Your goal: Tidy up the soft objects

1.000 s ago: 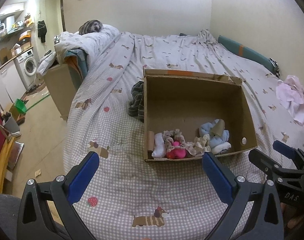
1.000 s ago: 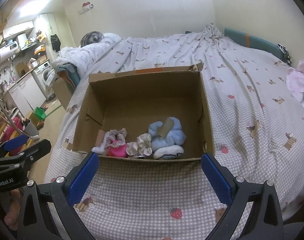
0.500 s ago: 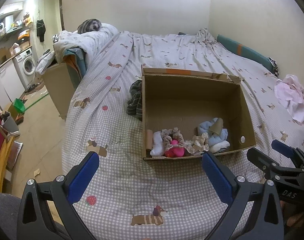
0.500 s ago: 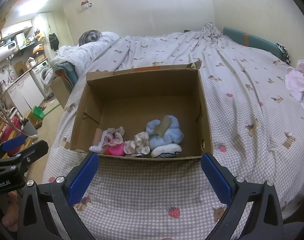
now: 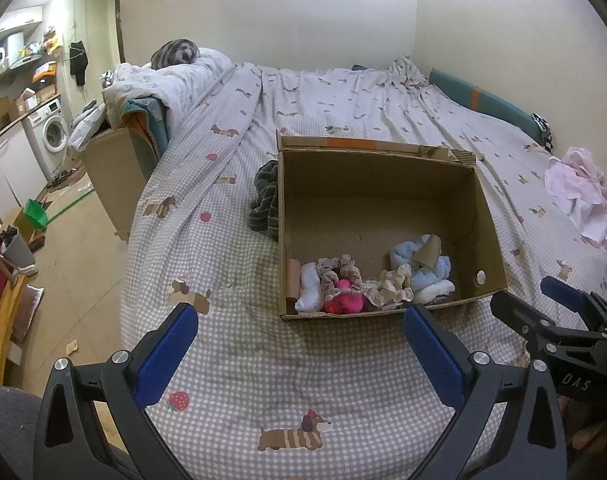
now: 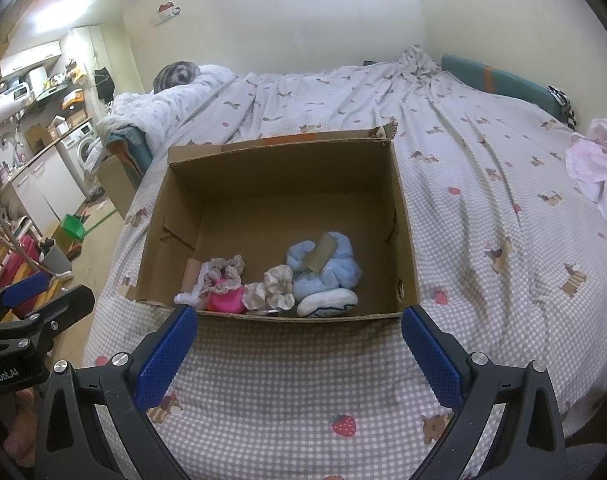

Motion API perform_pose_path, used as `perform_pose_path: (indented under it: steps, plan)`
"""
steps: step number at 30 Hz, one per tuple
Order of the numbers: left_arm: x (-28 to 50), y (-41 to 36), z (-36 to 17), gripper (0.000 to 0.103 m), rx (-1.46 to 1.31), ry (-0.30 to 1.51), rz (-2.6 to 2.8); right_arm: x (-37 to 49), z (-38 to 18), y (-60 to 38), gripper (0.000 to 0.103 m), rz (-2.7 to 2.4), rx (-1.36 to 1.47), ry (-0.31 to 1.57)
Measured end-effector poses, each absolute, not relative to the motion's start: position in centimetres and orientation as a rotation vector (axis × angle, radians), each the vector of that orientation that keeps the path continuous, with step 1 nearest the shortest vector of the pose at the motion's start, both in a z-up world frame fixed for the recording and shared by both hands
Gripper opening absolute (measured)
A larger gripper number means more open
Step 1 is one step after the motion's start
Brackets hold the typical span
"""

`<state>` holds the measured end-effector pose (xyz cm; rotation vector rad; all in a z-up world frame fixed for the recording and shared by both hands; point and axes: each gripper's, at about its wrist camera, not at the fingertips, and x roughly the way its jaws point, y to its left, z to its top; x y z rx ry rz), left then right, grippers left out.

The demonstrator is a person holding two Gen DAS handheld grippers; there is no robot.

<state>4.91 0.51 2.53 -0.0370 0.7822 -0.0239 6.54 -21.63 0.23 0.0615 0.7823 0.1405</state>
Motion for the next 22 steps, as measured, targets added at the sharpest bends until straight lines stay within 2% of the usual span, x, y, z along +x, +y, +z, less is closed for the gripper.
perform_pose_path:
  steps: [22]
  plan:
    - [4.82, 0.97, 2.52, 0.102, -0.035, 0.775, -0.02, 6.18, 0.55, -22.05, 0.103, 0.136, 0.081, 0.773]
